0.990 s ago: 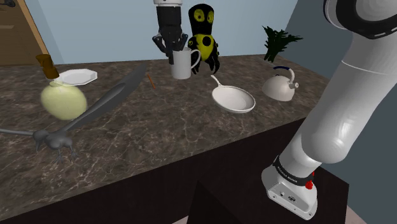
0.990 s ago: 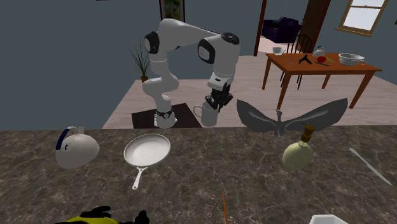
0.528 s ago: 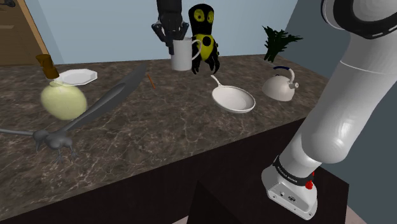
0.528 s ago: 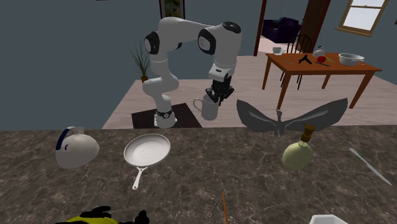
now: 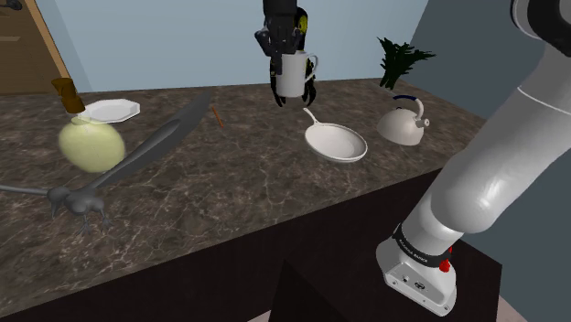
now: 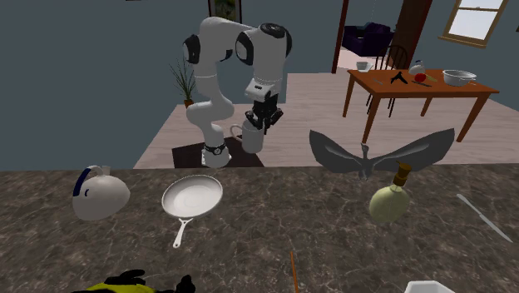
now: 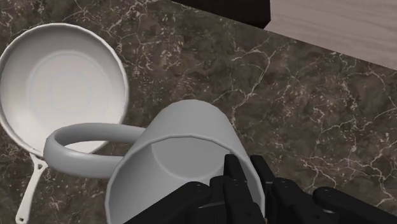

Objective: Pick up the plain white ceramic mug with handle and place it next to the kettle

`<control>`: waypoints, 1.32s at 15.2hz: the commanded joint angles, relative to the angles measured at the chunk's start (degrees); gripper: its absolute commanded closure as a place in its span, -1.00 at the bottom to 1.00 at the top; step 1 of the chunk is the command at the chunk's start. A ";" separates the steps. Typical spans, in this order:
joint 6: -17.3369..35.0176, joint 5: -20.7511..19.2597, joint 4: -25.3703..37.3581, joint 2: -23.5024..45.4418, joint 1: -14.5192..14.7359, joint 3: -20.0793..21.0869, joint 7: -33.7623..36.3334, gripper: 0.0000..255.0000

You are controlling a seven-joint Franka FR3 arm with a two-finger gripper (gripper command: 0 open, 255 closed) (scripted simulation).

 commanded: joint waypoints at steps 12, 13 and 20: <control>0.75 -3.25 -17.76 -16.95 -6.33 -10.03 -16.54 1.00; 0.70 -3.79 -18.61 -17.89 -6.82 -10.91 -17.84 1.00; 0.38 -8.25 -22.78 -22.90 -10.29 -17.40 -27.04 1.00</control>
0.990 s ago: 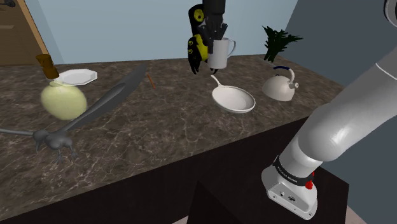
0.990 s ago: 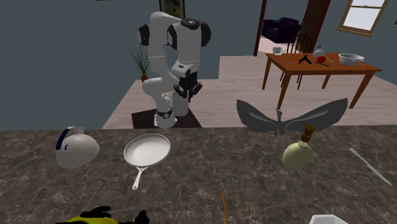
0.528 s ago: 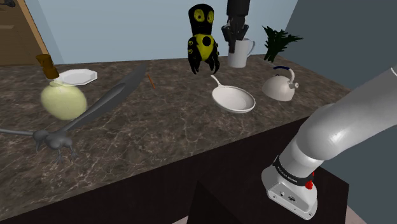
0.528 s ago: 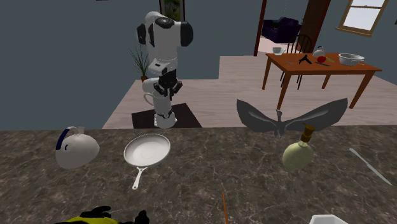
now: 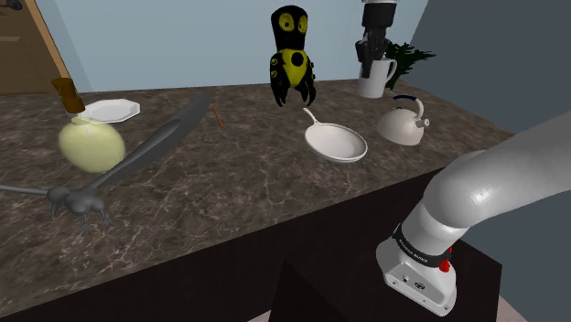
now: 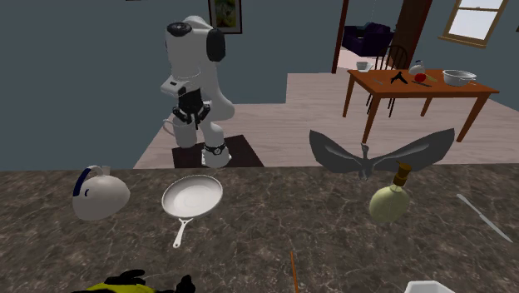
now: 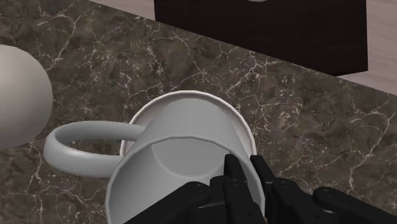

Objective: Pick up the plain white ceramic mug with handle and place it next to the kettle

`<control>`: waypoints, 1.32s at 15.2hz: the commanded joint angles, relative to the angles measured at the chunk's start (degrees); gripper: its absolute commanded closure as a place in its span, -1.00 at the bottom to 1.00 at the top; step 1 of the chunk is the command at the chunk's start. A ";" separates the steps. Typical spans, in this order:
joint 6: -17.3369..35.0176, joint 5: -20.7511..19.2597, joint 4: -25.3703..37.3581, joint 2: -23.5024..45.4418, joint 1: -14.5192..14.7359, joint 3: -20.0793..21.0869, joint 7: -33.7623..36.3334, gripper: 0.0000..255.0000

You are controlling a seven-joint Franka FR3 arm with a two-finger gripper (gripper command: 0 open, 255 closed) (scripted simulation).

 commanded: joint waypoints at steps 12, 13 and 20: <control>0.67 -9.32 -0.61 -2.48 -6.30 -13.47 -18.12 1.00; 0.85 -9.95 -0.23 -2.22 -6.72 -14.58 -19.56 1.00; 2.61 -13.30 4.08 1.52 -9.19 -22.79 -29.98 1.00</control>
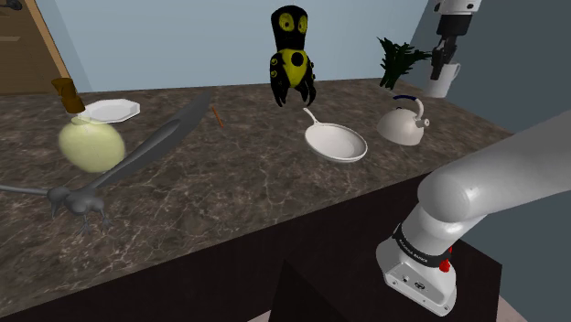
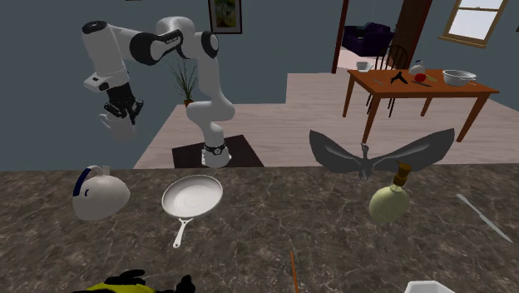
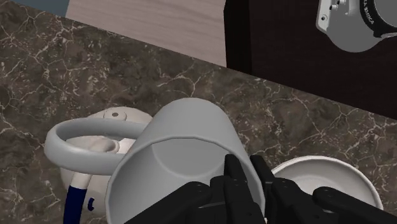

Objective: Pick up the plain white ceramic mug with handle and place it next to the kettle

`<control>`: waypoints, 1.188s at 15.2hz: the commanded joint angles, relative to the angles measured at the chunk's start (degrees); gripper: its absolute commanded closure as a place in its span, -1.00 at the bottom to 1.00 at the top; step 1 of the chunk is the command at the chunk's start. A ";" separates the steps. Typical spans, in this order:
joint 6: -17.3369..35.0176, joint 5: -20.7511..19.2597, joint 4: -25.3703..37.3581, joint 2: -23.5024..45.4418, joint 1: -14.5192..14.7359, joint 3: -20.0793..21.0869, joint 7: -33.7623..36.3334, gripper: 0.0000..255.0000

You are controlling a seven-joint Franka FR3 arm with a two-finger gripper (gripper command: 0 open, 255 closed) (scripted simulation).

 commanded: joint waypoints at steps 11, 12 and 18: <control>6.95 -1.76 -1.29 3.85 -1.71 -7.19 -7.17 1.00; 7.70 -1.85 -2.08 3.80 -1.75 -7.31 -7.04 1.00; 12.20 -2.35 -6.59 3.81 -1.98 -8.09 -6.34 1.00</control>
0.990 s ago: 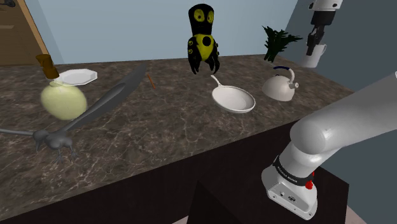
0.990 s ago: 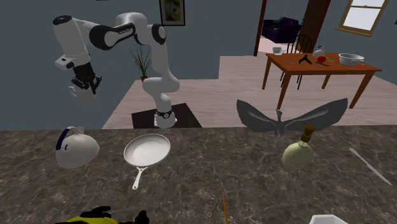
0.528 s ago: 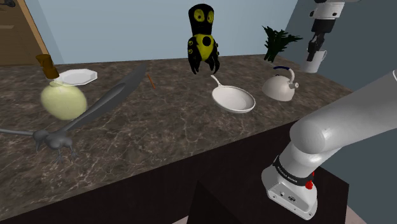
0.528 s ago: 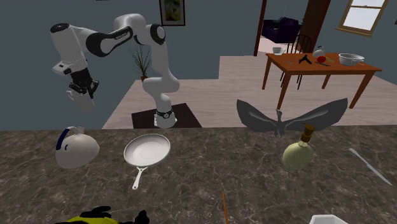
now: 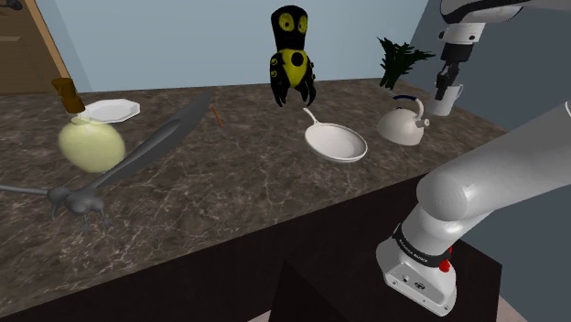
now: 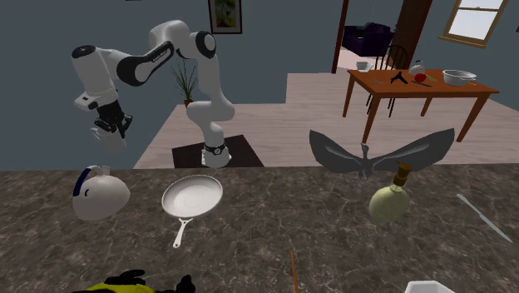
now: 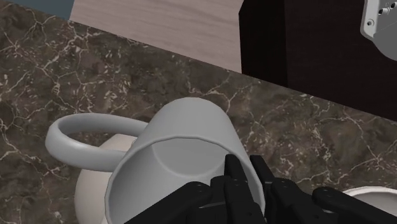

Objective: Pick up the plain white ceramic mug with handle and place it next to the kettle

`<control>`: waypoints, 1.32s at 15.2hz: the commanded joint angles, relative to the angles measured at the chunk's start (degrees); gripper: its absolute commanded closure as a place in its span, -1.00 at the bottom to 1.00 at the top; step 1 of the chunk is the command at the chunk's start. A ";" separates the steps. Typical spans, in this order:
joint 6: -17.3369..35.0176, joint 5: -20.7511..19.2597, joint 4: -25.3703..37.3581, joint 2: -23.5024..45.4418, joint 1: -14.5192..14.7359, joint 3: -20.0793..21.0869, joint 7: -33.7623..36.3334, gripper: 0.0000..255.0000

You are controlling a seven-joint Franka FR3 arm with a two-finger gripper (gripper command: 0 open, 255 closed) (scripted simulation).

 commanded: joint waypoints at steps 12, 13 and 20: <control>10.19 -0.75 -8.55 1.71 -0.25 -2.17 1.13 1.00; 11.00 -0.78 -9.13 1.95 -0.26 -2.37 1.18 1.00; 16.80 -0.83 -12.88 4.13 -0.20 -3.83 1.38 1.00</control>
